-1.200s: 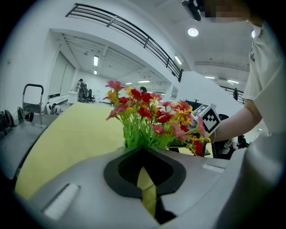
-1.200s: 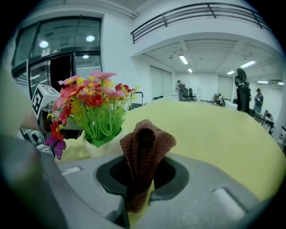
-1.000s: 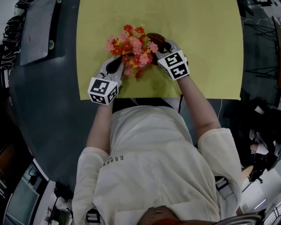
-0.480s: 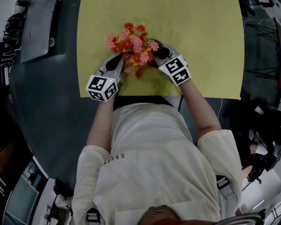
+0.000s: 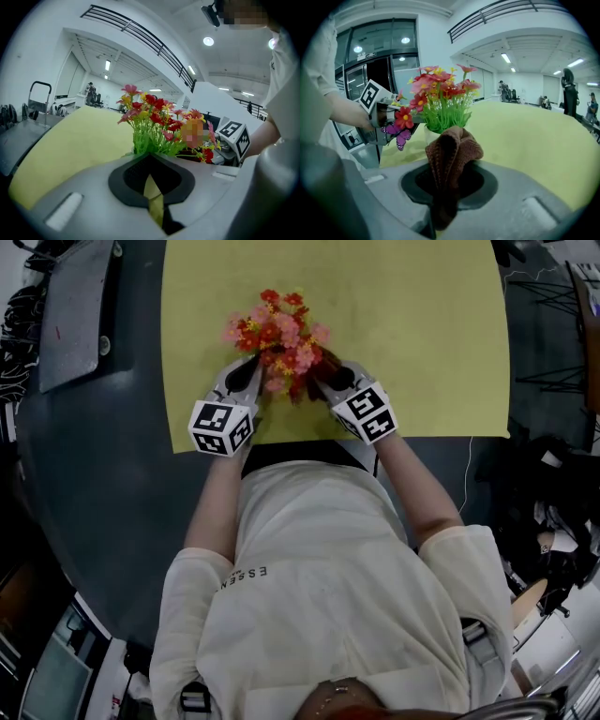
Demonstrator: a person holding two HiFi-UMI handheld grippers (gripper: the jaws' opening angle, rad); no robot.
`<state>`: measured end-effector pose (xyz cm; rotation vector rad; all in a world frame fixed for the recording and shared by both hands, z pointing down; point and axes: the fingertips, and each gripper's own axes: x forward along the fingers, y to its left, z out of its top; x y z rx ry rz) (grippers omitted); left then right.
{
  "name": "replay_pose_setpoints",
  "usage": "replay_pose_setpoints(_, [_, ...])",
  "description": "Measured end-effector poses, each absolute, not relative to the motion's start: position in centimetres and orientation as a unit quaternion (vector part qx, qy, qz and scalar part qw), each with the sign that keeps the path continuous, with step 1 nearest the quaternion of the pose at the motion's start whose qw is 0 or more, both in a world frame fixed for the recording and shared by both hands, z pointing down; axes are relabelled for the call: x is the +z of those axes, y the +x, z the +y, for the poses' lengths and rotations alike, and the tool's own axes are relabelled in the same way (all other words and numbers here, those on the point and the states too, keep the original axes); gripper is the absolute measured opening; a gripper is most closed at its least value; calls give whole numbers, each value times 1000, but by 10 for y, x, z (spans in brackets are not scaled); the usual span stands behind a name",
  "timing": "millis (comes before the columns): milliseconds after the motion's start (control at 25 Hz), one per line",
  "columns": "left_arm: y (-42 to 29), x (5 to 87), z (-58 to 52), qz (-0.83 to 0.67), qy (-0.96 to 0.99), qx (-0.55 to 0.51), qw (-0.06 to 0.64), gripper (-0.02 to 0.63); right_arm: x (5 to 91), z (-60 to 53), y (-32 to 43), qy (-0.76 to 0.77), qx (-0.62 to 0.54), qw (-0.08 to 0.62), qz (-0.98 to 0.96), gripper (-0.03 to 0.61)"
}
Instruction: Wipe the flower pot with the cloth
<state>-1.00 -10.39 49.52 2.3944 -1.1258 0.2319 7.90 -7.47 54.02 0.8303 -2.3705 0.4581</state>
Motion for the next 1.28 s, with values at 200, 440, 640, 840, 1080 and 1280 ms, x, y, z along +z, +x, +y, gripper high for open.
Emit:
replay_pose_setpoints(200, [-12, 497, -100, -394, 884, 101, 230, 11, 535, -56, 68, 320, 164, 297, -884, 55])
replay_pose_setpoints(440, [-11, 499, -95, -374, 892, 125, 219, 12, 521, -55, 84, 368, 159, 291, -869, 57])
replay_pose_setpoints(640, [-5, 498, -90, -365, 892, 140, 226, 15, 515, -85, 123, 402, 163, 284, -855, 57])
replay_pose_setpoints(840, [0, 496, -90, -379, 891, 103, 230, 14, 510, -144, 133, 361, 141, 281, -878, 57])
replay_pose_setpoints(1080, [-1, 497, -99, -439, 867, 86, 220, 14, 513, -196, 101, 233, 118, 273, -926, 55])
replay_pose_setpoints(1280, [0, 497, -100, -483, 845, 87, 212, 12, 520, -210, 63, 108, 110, 261, -953, 54])
